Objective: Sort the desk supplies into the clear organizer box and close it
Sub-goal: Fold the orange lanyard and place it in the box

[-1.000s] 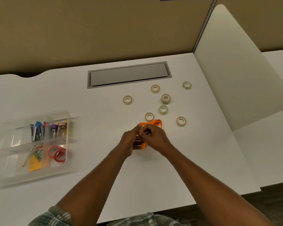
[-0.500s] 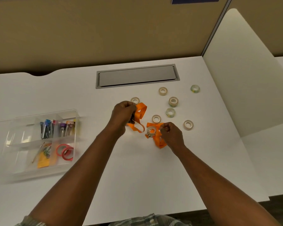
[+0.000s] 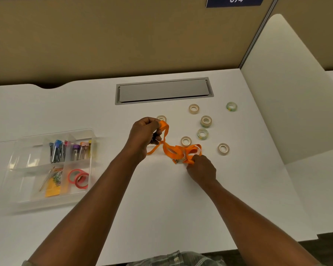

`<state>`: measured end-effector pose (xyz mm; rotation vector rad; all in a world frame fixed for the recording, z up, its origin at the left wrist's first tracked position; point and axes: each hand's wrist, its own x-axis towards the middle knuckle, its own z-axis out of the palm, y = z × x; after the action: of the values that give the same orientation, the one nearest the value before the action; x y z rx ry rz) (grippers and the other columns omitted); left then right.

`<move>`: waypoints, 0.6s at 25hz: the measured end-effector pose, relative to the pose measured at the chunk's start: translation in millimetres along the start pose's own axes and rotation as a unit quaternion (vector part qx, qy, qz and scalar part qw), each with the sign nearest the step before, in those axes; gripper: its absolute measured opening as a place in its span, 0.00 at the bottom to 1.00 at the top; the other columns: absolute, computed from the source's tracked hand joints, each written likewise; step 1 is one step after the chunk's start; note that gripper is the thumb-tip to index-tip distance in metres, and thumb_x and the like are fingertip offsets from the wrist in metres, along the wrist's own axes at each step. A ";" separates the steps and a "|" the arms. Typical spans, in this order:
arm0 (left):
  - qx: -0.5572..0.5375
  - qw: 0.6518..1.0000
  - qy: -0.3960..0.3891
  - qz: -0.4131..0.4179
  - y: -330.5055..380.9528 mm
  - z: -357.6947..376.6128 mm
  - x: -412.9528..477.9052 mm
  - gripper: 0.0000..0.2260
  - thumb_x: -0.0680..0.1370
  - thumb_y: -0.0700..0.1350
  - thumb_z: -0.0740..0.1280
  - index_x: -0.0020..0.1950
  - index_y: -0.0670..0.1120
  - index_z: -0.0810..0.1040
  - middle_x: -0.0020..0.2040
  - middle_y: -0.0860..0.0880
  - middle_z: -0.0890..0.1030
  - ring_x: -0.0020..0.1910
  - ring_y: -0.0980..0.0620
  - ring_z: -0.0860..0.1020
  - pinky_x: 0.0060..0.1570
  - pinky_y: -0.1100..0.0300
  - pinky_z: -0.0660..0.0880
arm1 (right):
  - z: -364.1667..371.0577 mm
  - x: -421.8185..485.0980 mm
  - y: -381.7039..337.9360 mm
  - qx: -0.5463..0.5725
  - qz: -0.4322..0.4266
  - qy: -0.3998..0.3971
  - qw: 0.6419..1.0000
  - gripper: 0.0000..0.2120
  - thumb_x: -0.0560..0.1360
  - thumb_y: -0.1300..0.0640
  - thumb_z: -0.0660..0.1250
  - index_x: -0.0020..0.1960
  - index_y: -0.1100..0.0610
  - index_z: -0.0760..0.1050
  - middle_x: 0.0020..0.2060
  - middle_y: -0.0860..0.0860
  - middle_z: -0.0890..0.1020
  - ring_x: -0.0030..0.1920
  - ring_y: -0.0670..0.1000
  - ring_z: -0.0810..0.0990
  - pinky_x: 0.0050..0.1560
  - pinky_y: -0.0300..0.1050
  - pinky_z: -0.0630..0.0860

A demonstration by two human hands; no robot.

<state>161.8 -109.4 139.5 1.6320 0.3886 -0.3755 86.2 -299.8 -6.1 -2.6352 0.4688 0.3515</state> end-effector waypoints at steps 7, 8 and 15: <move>-0.033 0.999 0.014 0.007 -1.4 -1.6 -0.4 0.07 0.80 0.42 0.62 0.52 0.43 0.80 0.38 0.45 0.80 0.34 0.48 0.78 0.39 0.54 0.78 | -75.8 13.6 -28.8 0.206 -0.021 0.115 0.971 0.08 0.74 0.50 0.69 0.47 0.54 0.79 0.41 0.50 0.84 0.44 0.52 0.81 0.43 0.42 0.70; -0.036 0.999 0.017 0.009 0.4 -1.2 -0.5 0.07 0.80 0.42 0.62 0.52 0.43 0.80 0.38 0.45 0.80 0.34 0.48 0.78 0.39 0.54 0.79 | -87.1 14.2 -35.0 0.219 -0.033 0.128 0.967 0.08 0.75 0.49 0.70 0.46 0.53 0.79 0.39 0.48 0.83 0.42 0.50 0.80 0.43 0.41 0.70; -0.046 0.998 0.021 0.026 9.8 -2.2 -3.4 0.09 0.81 0.42 0.62 0.56 0.42 0.79 0.39 0.45 0.80 0.34 0.49 0.78 0.39 0.55 0.79 | -144.6 10.0 -70.5 0.271 -0.117 0.178 0.939 0.12 0.78 0.48 0.69 0.56 0.54 0.78 0.46 0.48 0.82 0.44 0.45 0.79 0.42 0.33 0.73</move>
<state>163.4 -108.2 150.0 1.5581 0.3892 -0.2812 146.1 -309.4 143.2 -2.1695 0.3000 -0.3021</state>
